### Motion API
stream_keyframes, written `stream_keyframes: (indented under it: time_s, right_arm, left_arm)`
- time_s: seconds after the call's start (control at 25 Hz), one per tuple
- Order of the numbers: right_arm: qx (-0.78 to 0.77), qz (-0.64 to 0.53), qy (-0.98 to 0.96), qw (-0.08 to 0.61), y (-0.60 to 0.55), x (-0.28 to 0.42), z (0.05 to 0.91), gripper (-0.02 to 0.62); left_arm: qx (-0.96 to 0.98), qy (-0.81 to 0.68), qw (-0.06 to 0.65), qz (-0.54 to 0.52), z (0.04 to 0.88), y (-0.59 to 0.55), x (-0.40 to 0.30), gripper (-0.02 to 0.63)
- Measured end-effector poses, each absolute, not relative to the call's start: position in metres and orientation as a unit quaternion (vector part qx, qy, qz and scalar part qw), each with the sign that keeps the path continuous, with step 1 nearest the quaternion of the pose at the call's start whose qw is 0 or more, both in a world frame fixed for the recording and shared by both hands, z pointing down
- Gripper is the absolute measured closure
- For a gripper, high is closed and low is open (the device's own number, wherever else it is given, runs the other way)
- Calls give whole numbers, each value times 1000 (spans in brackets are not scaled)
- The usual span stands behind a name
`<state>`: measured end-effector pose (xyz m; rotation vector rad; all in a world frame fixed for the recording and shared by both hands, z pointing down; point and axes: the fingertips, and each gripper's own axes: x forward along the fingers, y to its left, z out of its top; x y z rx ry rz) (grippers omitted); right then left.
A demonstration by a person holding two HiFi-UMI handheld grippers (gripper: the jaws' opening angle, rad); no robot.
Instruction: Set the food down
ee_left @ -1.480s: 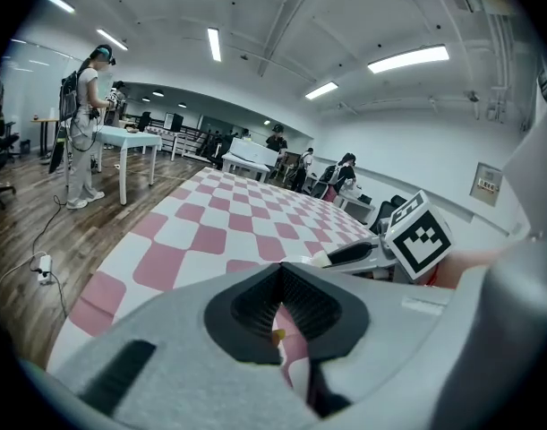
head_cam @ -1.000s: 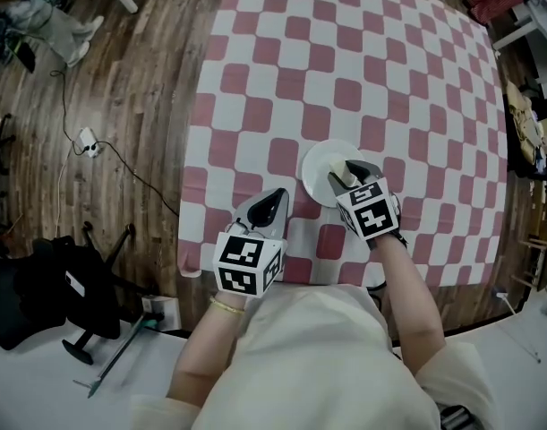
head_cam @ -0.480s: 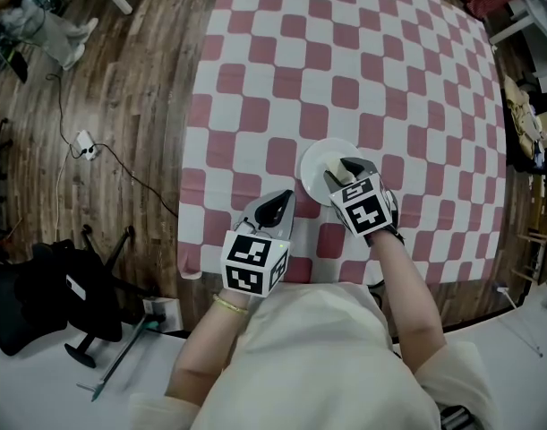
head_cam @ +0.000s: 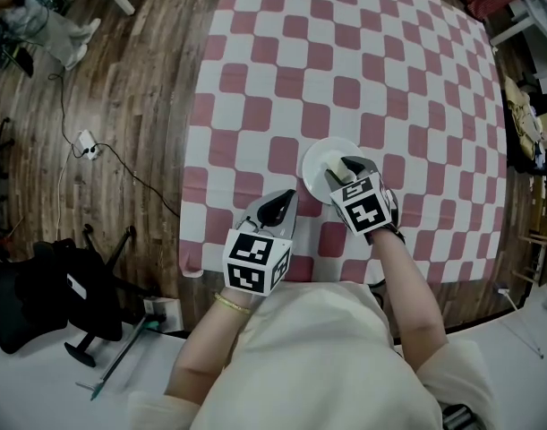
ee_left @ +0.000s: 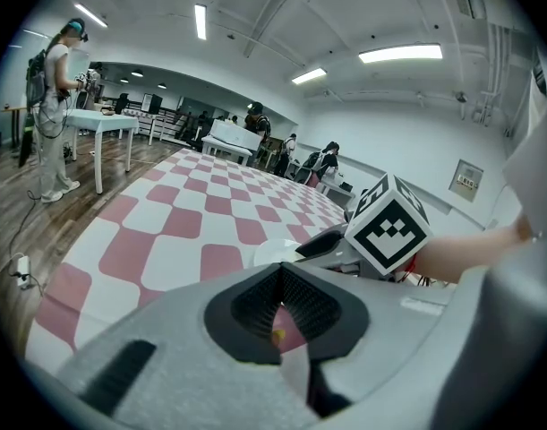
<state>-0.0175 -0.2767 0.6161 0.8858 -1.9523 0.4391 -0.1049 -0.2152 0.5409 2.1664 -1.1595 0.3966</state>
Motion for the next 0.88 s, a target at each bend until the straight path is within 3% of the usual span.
stream_keyframes:
  time_s: [0.88]
  right_arm:
    - [378, 158, -829, 380, -255, -19, 566, 419]
  left_arm:
    - [820, -458, 313, 140, 529, -195, -94, 603]
